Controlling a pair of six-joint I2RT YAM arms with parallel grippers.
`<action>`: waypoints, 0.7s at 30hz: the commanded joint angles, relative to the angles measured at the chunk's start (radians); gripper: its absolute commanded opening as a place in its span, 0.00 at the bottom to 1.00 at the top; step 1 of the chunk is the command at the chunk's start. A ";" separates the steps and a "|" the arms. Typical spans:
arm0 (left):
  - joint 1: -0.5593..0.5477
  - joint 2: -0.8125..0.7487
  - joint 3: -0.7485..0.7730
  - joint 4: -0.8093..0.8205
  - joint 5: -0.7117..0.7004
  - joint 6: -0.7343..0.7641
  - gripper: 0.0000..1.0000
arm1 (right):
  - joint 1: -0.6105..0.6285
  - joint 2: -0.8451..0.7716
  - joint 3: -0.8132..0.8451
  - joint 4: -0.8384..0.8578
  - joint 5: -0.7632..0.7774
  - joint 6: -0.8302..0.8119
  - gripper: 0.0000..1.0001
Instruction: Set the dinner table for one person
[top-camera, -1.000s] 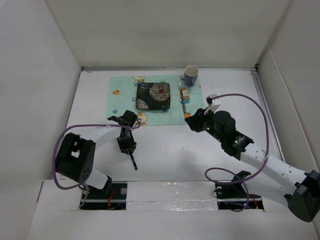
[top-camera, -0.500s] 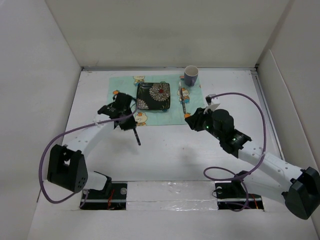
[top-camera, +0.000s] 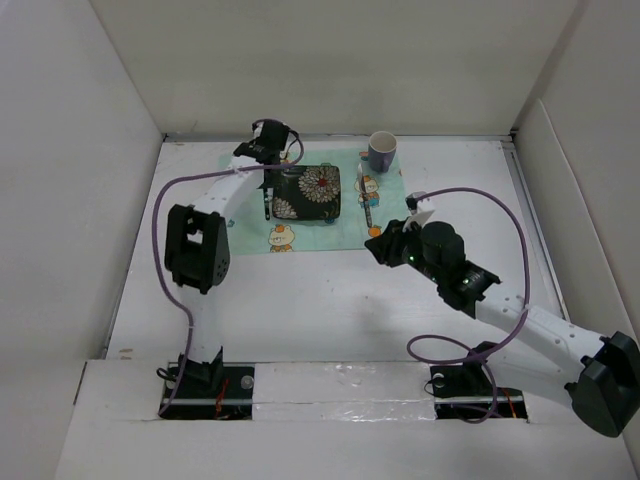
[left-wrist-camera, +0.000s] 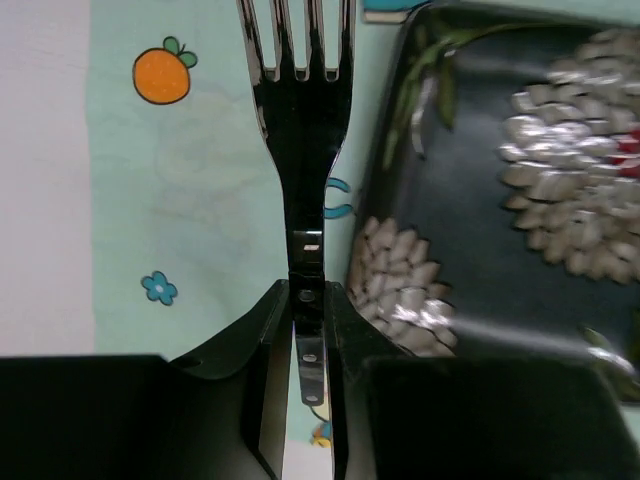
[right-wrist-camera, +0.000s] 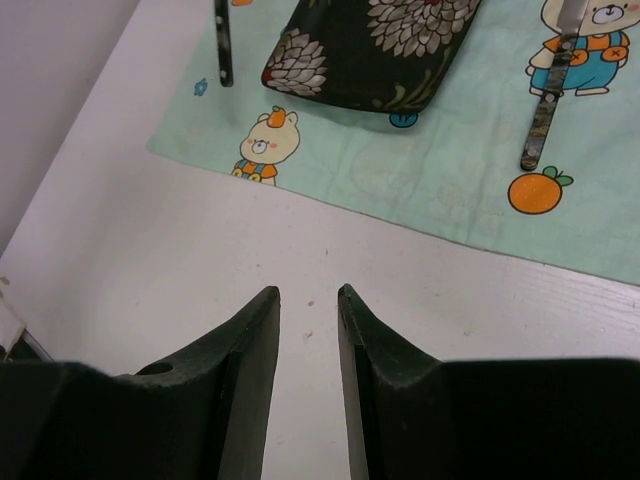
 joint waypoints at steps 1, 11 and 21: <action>0.008 0.082 0.125 -0.147 -0.164 0.124 0.00 | 0.019 -0.009 -0.001 0.060 -0.003 0.004 0.35; 0.062 0.176 0.222 -0.160 -0.112 0.192 0.00 | 0.030 0.044 0.011 0.063 0.011 0.001 0.35; 0.097 0.222 0.213 -0.121 -0.051 0.198 0.00 | 0.039 0.080 0.023 0.059 0.039 -0.007 0.36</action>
